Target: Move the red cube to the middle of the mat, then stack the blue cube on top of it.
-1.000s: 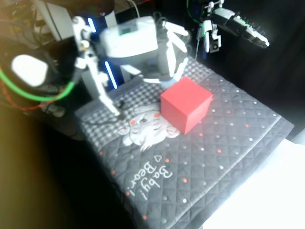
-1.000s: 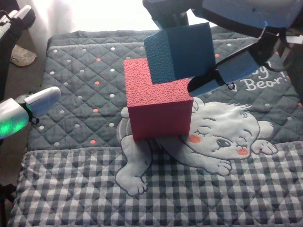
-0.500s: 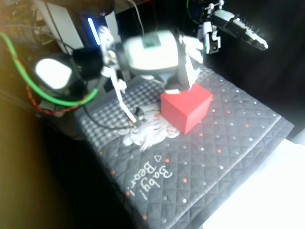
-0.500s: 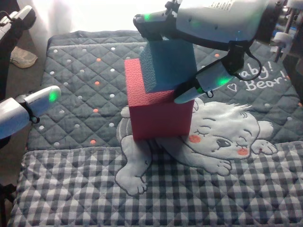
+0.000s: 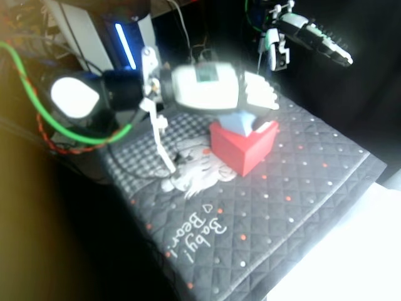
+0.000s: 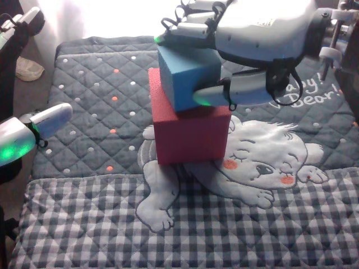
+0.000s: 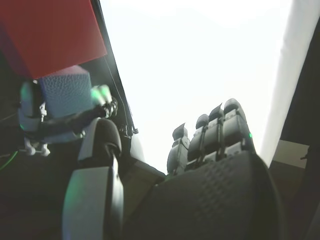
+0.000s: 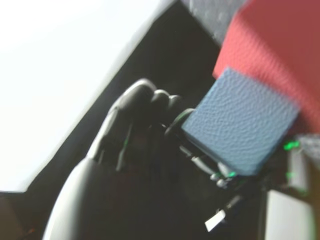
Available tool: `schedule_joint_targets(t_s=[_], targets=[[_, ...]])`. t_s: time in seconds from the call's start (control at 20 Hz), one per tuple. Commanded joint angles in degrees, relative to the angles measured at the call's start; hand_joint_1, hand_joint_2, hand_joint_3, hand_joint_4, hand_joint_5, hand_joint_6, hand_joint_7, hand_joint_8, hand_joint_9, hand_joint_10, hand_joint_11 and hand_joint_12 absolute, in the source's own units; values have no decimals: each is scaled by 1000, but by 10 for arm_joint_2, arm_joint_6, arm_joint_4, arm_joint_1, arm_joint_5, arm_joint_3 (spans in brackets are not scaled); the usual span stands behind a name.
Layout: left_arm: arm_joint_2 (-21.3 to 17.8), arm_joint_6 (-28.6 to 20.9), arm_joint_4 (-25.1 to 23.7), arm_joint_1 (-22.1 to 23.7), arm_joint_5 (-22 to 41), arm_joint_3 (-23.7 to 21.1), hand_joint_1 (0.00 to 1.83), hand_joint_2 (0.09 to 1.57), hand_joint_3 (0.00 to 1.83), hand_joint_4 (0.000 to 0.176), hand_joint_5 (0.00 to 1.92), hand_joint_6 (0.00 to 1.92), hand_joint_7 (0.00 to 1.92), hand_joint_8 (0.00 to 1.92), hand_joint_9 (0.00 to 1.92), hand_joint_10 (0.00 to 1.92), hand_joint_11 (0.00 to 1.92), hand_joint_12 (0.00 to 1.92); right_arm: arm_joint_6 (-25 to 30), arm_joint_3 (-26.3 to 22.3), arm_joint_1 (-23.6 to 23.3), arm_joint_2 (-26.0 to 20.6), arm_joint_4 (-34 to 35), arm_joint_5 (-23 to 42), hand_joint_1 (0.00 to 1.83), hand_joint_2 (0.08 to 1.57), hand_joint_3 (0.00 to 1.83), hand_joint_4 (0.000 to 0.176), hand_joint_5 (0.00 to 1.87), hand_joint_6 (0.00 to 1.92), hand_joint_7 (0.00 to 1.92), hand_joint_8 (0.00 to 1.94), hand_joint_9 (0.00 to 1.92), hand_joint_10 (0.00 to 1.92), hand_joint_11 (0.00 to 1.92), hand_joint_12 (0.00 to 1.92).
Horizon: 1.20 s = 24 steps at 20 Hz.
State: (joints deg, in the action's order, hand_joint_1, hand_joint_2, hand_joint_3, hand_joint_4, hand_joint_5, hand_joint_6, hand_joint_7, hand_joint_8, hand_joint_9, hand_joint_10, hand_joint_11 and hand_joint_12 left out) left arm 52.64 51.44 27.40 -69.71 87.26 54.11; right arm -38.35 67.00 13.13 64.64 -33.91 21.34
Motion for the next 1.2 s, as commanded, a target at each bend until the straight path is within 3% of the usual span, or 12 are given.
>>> schedule_joint_targets(t_s=[0.0,0.1,0.15,0.35,0.45,0.55,0.6,0.7,0.75,0.8,1.05,1.15], targets=[[0,-3,-8,2,72,2,729,1140,1,136,70,8,0,0,0,0,0,0,-1,1,-6,-3,12,52,213,1472,0,0,59,305,117,33,13,689,0,1326],[0,-3,-7,2,72,2,730,1141,2,158,67,5,0,0,0,0,0,0,-1,1,-6,-4,12,52,285,1432,0,0,1,5,2,0,6,463,0,1063],[0,-3,-7,2,73,2,730,1141,2,158,67,5,0,0,0,0,0,0,-1,1,-6,-4,12,52,285,1432,0,0,1,5,2,0,6,463,0,1063],[0,-3,-6,2,73,2,715,1139,1,133,70,4,0,0,0,0,0,0,-1,-12,-6,-18,13,56,388,1349,0,0,0,0,0,0,0,383,0,1033],[0,-3,-5,1,73,2,716,1142,2,150,67,2,0,0,0,0,0,0,-1,-20,-6,-32,16,73,427,1267,0,35,0,0,0,0,0,63,0,966],[0,-3,-4,0,73,2,755,1145,2,136,69,2,0,0,0,0,0,0,-1,-32,-6,-53,28,109,431,1177,0,45,0,0,0,0,0,2,0,1089],[0,-3,-4,-1,74,1,721,1150,4,137,54,0,0,0,0,0,0,0,-1,-42,-6,-69,35,132,380,1028,0,87,0,0,0,0,0,0,0,1145],[0,-3,-4,-1,75,1,723,1154,5,135,46,0,0,0,0,0,0,0,-1,-58,-6,-99,46,160,369,1006,0,104,0,0,0,0,0,0,0,1149],[0,-3,-3,-2,76,1,735,1161,7,131,38,0,0,0,0,0,0,0,-1,-62,-6,-109,49,168,364,1009,0,79,0,0,0,0,0,0,0,1146],[0,-3,-3,-2,78,1,706,1158,4,123,30,0,0,0,0,0,0,0,-1,-68,-6,-126,54,182,441,1035,1,11,0,0,0,0,0,0,0,134],[-3,-9,0,-9,90,-2,672,1146,0,110,30,2,0,0,0,0,3,2,-25,-91,20,-185,80,196,380,1184,29,0,0,0,0,0,0,0,0,0],[-4,-9,1,-10,90,-2,736,1155,2,91,27,2,0,0,0,0,14,6,-110,-118,44,-217,130,196,425,1143,1,0,0,0,0,0,0,0,0,0]])
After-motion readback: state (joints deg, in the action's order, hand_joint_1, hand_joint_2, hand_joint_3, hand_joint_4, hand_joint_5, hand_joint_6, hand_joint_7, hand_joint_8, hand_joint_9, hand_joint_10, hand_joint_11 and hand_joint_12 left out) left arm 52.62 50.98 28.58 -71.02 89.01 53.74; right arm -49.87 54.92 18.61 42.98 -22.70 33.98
